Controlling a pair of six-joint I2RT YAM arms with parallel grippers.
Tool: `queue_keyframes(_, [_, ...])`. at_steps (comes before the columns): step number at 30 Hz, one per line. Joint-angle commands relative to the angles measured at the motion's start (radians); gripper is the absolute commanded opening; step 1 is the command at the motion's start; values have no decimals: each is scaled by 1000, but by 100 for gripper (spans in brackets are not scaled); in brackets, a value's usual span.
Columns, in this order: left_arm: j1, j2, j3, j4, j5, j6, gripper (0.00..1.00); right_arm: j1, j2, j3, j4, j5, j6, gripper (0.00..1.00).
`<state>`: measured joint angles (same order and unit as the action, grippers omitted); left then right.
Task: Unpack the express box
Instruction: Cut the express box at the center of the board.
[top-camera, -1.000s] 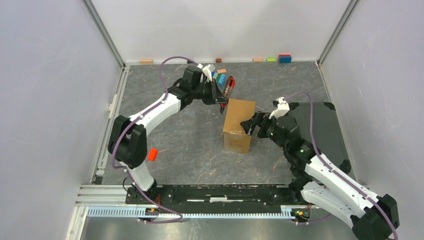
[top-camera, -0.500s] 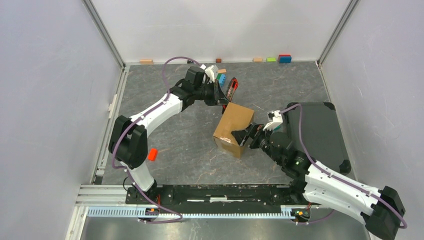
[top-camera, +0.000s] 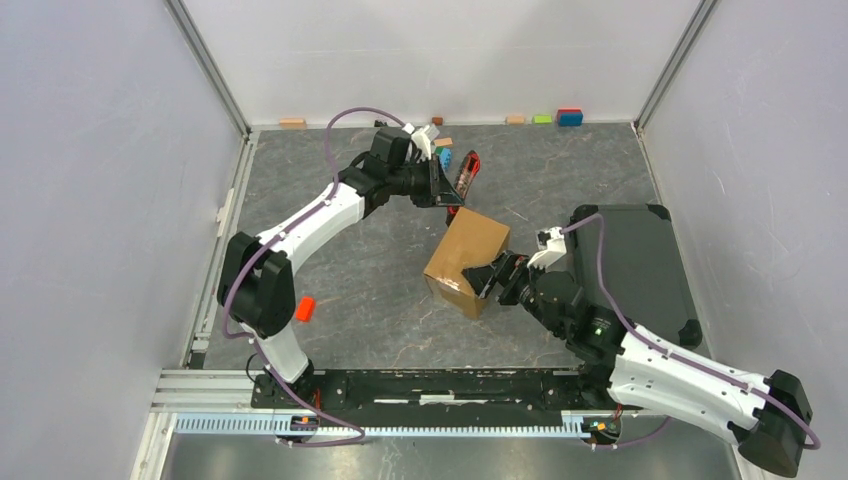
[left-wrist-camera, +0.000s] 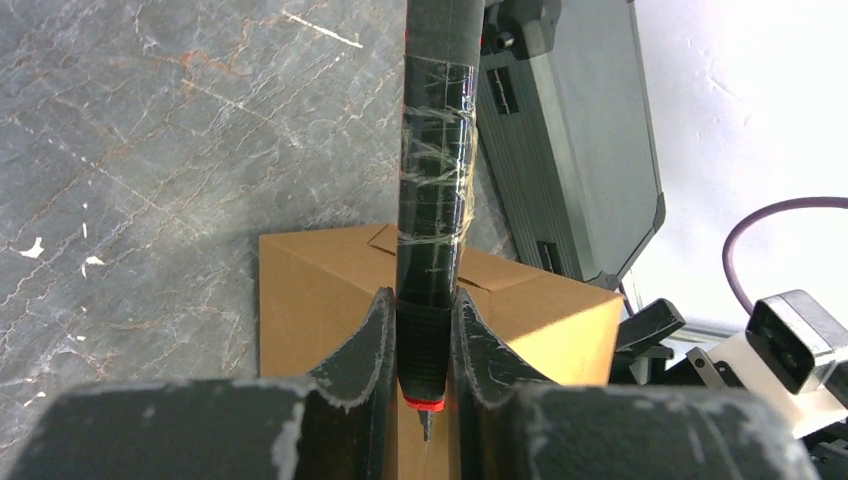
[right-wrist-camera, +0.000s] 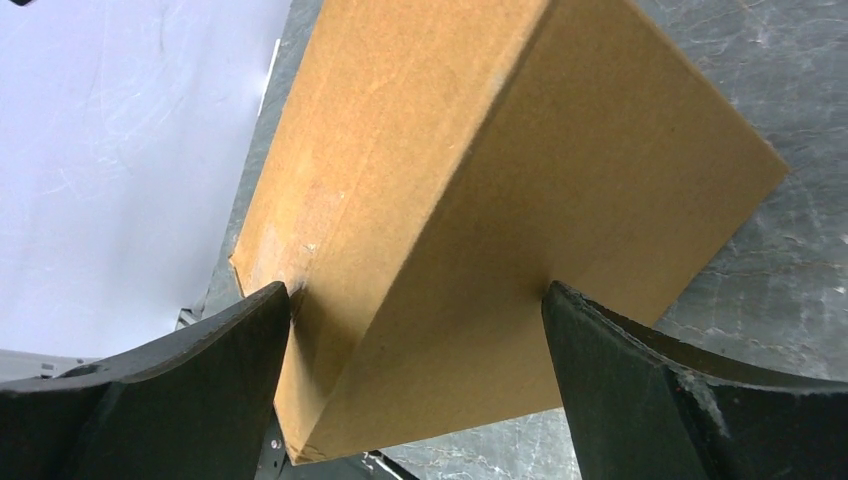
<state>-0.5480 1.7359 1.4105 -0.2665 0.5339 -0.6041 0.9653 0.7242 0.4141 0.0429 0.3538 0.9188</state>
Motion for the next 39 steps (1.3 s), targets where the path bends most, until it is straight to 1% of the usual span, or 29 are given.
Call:
queue_keyframes(1, [-5,-51,102,-19,16,69,2,7,-22,69,-180,91,-7,98])
queue_keyframes(5, [14,-43,158,-48,68,110,2,4,-19,97,-216,131,-67,98])
queue_keyframes(8, [19,-53,203,-91,125,179,2,4,-24,143,-283,158,-117,98])
queue_keyframes(11, [24,-63,232,-126,228,228,2,4,-40,250,-312,174,-239,98])
queue_keyframes(13, [25,-82,225,-121,300,243,2,4,-34,337,-299,171,-332,98])
queue_keyframes(15, [25,-115,182,-48,387,224,2,-6,-13,418,-284,176,-423,98])
queue_keyframes(16, [24,-131,157,-14,430,207,2,-23,-4,443,-260,146,-470,98])
queue_keyframes(17, [24,-145,132,28,460,192,2,-53,4,466,-227,103,-498,98])
queue_keyframes(19, [22,-173,78,141,540,130,2,-134,20,502,-168,-40,-529,98])
queue_keyframes(22, [15,-207,-3,356,617,12,2,-247,52,549,-126,-190,-521,98])
queue_keyframes(26, [-9,-220,-65,549,647,-120,2,-300,104,575,-29,-340,-492,98])
queue_keyframes(29, [-37,-205,-69,606,653,-161,2,-304,149,586,58,-429,-456,98])
queue_keyframes(30, [-44,-201,-72,626,655,-174,2,-304,161,589,73,-438,-445,98])
queue_keyframes(33, [-65,-193,-99,788,672,-278,2,-313,178,593,91,-429,-432,97])
queue_keyframes(39, [-75,-182,-137,856,681,-320,2,-344,165,558,195,-487,-349,83])
